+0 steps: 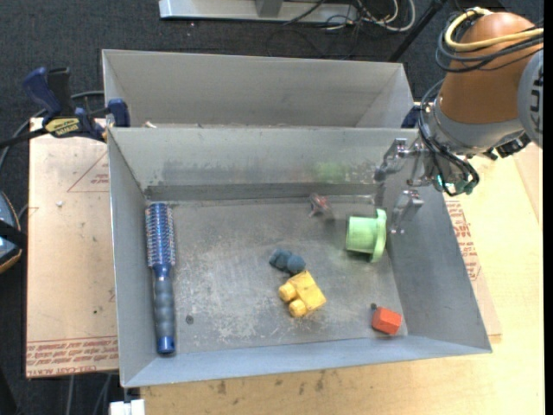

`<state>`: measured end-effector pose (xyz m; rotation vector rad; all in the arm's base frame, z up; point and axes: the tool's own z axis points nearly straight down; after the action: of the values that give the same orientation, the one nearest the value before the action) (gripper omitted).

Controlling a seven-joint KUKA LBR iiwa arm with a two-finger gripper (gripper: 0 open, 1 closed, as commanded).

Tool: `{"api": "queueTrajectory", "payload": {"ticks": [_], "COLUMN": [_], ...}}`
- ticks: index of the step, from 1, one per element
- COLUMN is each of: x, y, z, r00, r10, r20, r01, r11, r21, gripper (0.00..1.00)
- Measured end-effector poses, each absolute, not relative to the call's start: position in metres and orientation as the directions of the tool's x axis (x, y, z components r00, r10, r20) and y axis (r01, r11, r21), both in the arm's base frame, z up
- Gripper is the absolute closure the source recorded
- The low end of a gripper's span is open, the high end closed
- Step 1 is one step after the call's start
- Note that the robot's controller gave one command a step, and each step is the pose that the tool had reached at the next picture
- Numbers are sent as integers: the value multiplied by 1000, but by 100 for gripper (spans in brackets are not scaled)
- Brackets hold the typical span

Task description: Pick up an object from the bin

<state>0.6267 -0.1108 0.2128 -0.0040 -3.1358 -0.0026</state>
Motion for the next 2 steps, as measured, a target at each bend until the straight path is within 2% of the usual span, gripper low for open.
{"api": "queueTrajectory", "payload": {"ticks": [1,2], "x": [614,613], "y": [-121,-121], "z": [98,95], "r00": [-964,-964], "r10": [-266,-267], "r20": [-11,-6], "r01": [-266,-267], "r11": [964,964], "r21": [-4,-2], "gripper": [0,100]}}
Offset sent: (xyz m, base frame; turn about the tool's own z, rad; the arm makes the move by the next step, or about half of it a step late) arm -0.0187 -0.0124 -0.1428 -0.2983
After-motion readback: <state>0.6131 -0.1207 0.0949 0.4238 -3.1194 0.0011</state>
